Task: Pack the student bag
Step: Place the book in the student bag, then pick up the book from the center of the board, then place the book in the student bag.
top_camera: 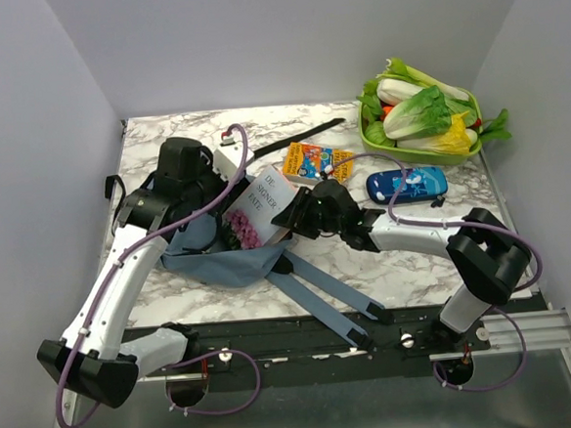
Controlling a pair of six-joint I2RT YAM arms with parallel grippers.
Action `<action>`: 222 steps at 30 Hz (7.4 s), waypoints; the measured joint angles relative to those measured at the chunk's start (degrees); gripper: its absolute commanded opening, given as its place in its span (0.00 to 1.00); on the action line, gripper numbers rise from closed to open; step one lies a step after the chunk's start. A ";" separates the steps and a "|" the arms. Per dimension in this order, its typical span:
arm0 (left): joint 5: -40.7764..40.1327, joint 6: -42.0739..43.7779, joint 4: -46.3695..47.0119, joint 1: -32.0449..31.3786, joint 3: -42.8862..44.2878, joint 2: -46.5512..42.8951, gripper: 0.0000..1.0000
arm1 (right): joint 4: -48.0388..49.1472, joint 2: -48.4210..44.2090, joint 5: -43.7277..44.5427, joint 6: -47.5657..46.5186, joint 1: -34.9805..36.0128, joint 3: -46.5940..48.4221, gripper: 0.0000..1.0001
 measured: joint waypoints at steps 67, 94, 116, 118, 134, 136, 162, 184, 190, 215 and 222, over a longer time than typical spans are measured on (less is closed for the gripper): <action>14.03 -8.35 -1.77 -3.13 -3.39 -7.19 0.00 | -5.99 25.51 -22.58 -2.29 3.41 29.14 1.00; 15.32 -4.26 -2.73 -3.30 -6.54 -9.11 0.00 | -14.95 2.99 -6.80 -13.64 -26.21 10.27 0.94; 15.32 -2.71 -2.75 -3.30 -6.88 -9.99 0.00 | -24.87 18.05 0.35 -7.89 -28.02 22.71 0.80; 15.34 -2.69 -2.80 -3.30 -6.88 -10.01 0.00 | -27.19 19.52 1.33 -7.43 -28.02 24.65 0.80; 15.34 -2.67 -3.04 -3.30 -6.88 -10.14 0.00 | -30.93 21.66 3.96 -4.63 -28.02 26.80 0.31; 15.34 -2.62 -3.08 -3.30 -6.88 -10.21 0.00 | -30.60 21.66 3.93 -4.11 -28.02 26.80 0.25; 12.24 -6.01 0.28 -3.30 -8.59 -11.37 0.00 | -22.27 -23.41 -1.99 -12.07 -23.15 4.79 0.00; 11.26 -5.95 1.07 -3.30 -8.37 -10.91 0.00 | -15.65 -32.41 -27.30 1.81 -16.94 1.55 0.00; 11.19 -5.97 -0.42 -3.30 -5.97 -9.92 0.00 | -6.67 -24.50 -28.81 7.30 -11.17 2.01 0.01; 10.86 -5.97 -1.60 -3.26 -5.46 -12.35 0.00 | 44.96 8.20 -26.93 31.93 -4.74 -0.76 0.01; 10.80 -5.95 -1.70 -3.26 -5.84 -13.22 0.00 | 45.16 7.28 -28.22 32.44 -4.37 -0.79 0.00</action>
